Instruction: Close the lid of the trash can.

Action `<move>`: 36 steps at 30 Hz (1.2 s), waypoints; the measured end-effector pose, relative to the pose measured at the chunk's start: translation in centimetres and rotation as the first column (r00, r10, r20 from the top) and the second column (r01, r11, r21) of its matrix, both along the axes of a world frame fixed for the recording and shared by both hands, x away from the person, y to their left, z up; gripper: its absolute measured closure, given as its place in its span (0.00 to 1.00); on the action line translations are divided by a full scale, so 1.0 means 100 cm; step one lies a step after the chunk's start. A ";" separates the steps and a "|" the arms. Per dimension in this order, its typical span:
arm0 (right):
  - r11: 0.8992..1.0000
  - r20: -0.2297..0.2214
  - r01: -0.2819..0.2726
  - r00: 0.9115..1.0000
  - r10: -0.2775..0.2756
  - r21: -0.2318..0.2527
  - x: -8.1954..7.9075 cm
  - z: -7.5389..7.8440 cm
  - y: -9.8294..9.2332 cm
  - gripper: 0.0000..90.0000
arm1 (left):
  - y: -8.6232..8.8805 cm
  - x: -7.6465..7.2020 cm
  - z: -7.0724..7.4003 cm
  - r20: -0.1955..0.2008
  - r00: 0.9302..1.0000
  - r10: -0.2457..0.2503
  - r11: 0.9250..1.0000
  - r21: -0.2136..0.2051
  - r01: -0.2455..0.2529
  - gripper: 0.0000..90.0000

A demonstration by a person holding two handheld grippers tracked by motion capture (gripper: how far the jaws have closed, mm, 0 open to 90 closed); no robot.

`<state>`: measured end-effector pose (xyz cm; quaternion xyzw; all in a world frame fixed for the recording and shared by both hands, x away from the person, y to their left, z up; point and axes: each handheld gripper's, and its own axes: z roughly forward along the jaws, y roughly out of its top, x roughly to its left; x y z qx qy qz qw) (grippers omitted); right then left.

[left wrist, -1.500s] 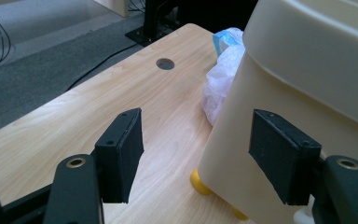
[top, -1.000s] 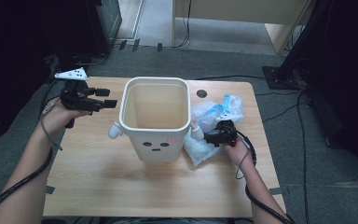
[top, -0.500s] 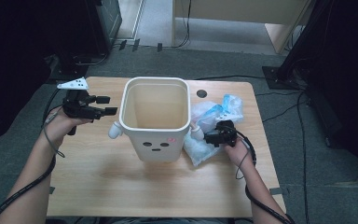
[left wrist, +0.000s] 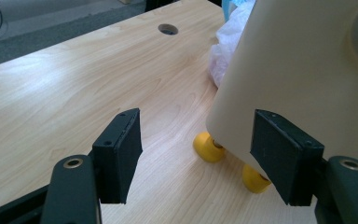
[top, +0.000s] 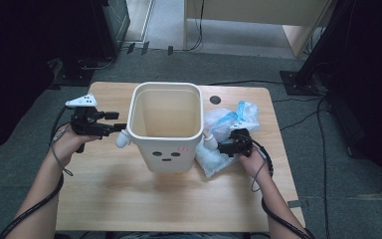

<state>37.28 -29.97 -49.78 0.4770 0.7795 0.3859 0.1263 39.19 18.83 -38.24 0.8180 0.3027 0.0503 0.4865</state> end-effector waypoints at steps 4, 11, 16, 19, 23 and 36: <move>1.000 0.000 -0.002 1.000 0.002 -0.001 0.000 0.000 0.001 0.25 | -0.002 -0.003 -0.007 -0.007 1.000 0.001 1.000 0.003 -0.001 0.37; 1.000 0.000 -0.005 1.000 0.005 0.000 0.000 0.000 0.001 0.25 | -0.002 -0.007 -0.019 -0.014 1.000 0.007 1.000 -0.008 -0.007 0.37; 1.000 -0.004 -0.003 1.000 0.003 0.009 0.000 -0.001 0.000 0.25 | 0.000 -0.010 -0.028 -0.027 0.999 0.017 0.999 -0.026 -0.018 0.37; 1.000 -0.003 -0.002 1.000 0.002 0.009 0.000 -0.001 0.001 0.25 | 0.002 -0.011 -0.033 -0.030 0.999 0.022 0.999 -0.030 -0.023 0.37; 1.000 -0.002 -0.002 1.000 0.002 0.009 0.000 -0.001 0.001 0.25 | 0.003 -0.012 -0.039 -0.030 0.999 0.023 1.000 -0.002 -0.023 0.37; 1.000 -0.003 -0.004 1.000 0.004 0.007 0.001 -0.001 0.001 0.25 | 0.009 -0.011 -0.063 -0.051 0.998 0.037 0.999 0.000 -0.037 0.35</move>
